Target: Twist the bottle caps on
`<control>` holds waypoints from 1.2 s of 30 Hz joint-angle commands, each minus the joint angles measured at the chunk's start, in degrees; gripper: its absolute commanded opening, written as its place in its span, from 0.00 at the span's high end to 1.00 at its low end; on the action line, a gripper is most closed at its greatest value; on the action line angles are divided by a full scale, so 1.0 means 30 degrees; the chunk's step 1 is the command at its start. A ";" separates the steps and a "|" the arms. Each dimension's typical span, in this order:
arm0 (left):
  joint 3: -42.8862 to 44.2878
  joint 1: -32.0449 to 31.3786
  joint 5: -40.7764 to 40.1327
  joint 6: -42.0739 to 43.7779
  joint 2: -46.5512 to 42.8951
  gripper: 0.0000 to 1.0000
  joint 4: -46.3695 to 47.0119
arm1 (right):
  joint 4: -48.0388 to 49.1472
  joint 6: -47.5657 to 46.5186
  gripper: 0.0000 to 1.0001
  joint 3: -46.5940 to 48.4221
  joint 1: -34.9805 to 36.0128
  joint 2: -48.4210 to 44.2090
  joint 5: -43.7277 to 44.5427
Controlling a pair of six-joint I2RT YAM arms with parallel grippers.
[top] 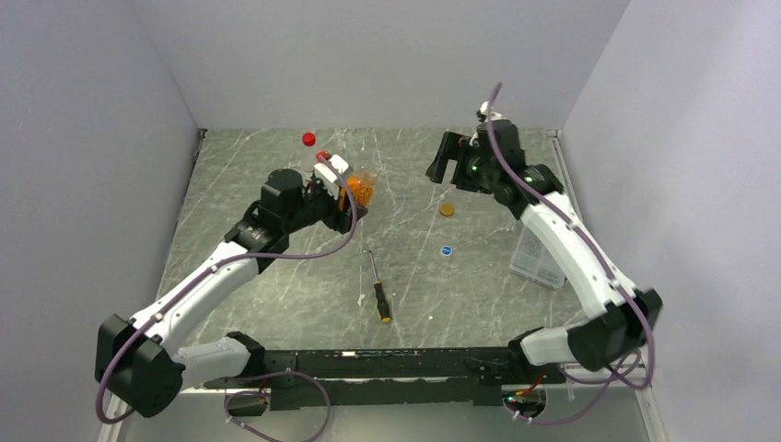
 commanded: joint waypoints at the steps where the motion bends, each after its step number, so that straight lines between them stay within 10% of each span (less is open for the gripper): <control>1: 0.1492 0.0790 0.3726 -0.1296 -0.1395 0.61 -0.2472 | 0.0230 -0.2207 0.08 -0.0331 0.0046 0.2887 0.4214; 36: 0.2225 0.1057 0.5144 0.0756 -0.2154 0.63 -0.4892 | 0.5448 -0.4030 0.39 0.0110 -0.2034 1.3581 0.3329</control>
